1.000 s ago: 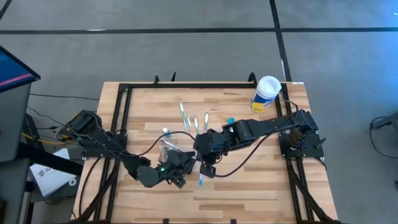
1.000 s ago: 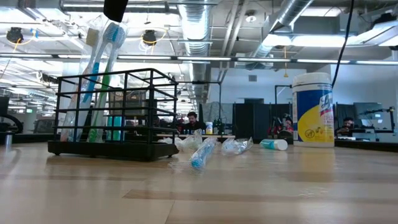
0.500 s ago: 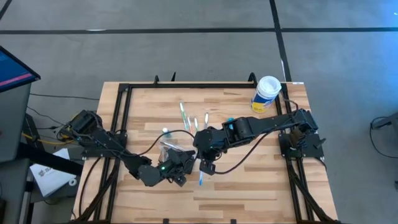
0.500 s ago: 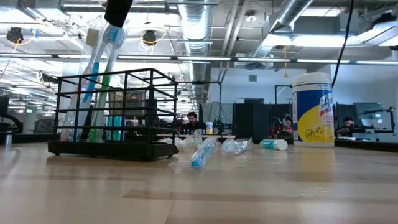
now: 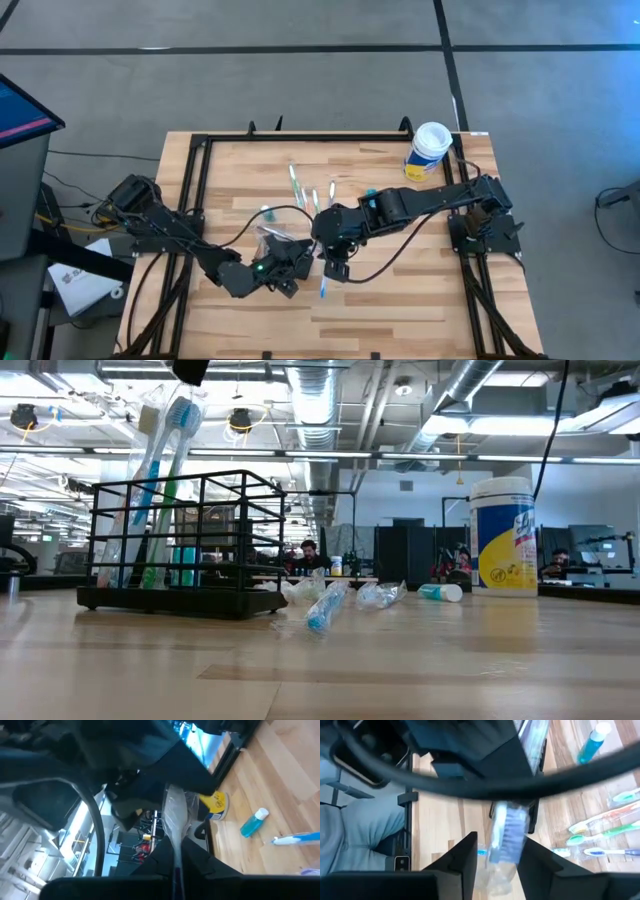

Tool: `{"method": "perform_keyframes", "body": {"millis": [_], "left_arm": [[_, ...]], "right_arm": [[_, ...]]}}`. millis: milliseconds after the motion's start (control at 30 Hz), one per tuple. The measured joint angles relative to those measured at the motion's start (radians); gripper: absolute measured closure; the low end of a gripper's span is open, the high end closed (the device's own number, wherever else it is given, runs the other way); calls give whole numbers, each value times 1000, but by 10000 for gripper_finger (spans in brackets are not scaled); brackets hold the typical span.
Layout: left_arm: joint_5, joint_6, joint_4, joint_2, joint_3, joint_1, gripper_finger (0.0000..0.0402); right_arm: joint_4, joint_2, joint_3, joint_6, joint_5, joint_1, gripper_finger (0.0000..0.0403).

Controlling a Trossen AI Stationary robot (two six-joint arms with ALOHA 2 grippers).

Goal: Pick & Place toothbrushing station
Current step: Put the bottom purple toothbrush into the wire organizer

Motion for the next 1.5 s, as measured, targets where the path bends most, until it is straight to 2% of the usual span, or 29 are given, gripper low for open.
{"method": "perform_keyframes", "body": {"millis": [233,467,633,833,1067,1233,1367,1500], "left_arm": [[-4,-1,-7,-55,0,0,396],[-8,-33,-22,-151,-5,-1,396],[-11,-94,-31,-237,-5,-1,396],[-10,-243,-52,-325,-5,-1,396],[130,-496,-203,-400,-5,-2,396],[228,-651,-301,-455,-10,-2,396],[349,-747,-299,-528,-81,-1,396],[392,-798,-261,-612,-182,14,396]], "right_arm": [[-10,-48,0,-7,5,12,269],[-7,-73,1,-10,56,42,275],[-18,-74,0,-17,56,69,280],[-20,-74,0,-17,57,84,282],[-23,-74,0,-14,58,97,281],[-27,-74,0,-15,106,119,284],[-27,-74,0,-21,114,138,284],[-27,-74,0,-21,135,150,284]]}}
